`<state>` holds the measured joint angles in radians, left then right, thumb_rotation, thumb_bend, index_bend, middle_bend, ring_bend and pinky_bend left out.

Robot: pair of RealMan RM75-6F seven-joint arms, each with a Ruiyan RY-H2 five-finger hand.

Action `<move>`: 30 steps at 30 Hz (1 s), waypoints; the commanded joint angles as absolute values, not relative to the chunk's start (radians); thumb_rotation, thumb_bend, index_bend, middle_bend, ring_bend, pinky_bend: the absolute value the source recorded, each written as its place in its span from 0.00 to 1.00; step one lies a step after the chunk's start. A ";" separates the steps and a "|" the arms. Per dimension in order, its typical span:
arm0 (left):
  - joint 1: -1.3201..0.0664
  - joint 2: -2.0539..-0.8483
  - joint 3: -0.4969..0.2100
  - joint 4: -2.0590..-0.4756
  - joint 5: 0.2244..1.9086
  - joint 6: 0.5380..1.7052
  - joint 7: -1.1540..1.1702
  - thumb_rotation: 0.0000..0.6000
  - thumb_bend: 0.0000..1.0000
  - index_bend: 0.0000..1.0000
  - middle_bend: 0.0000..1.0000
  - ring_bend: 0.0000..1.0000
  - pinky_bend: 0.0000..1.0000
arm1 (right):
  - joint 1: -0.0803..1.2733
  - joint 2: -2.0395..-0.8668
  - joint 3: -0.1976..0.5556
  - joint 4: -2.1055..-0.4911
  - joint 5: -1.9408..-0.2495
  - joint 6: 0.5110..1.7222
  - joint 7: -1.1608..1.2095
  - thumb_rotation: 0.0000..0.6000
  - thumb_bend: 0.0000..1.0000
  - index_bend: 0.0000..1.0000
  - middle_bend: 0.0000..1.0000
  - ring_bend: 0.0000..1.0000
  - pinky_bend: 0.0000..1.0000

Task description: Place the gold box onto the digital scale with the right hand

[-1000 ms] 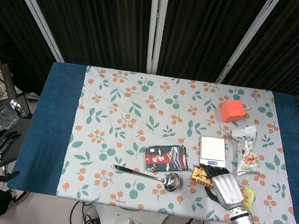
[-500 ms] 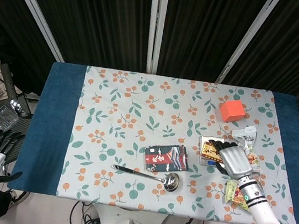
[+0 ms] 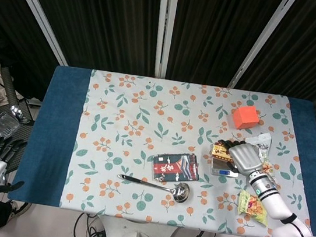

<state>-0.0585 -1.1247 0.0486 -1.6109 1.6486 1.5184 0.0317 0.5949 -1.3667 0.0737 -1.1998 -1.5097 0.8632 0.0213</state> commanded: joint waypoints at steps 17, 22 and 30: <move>-0.058 -1.127 0.049 -1.603 1.641 1.514 0.023 1.00 0.05 0.11 0.08 0.00 0.00 | 0.628 -1.381 0.036 -1.156 -1.486 0.821 0.058 1.00 0.16 0.25 0.18 0.07 0.20; -0.059 -1.126 0.049 -1.605 1.642 1.513 0.025 1.00 0.05 0.11 0.08 0.00 0.00 | 0.626 -1.367 0.038 -1.177 -1.466 0.821 0.040 1.00 0.09 0.01 0.00 0.00 0.00; -0.052 -1.124 0.049 -1.605 1.640 1.525 0.023 1.00 0.05 0.11 0.08 0.00 0.00 | 0.574 -1.262 0.032 -1.321 -1.511 0.970 0.033 1.00 0.07 0.00 0.00 0.00 0.00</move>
<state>-0.0527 -1.1242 0.0486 -1.6053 1.6402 1.5253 0.0232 0.6038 -1.3068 0.0361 -1.2651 -1.4844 0.9003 0.0364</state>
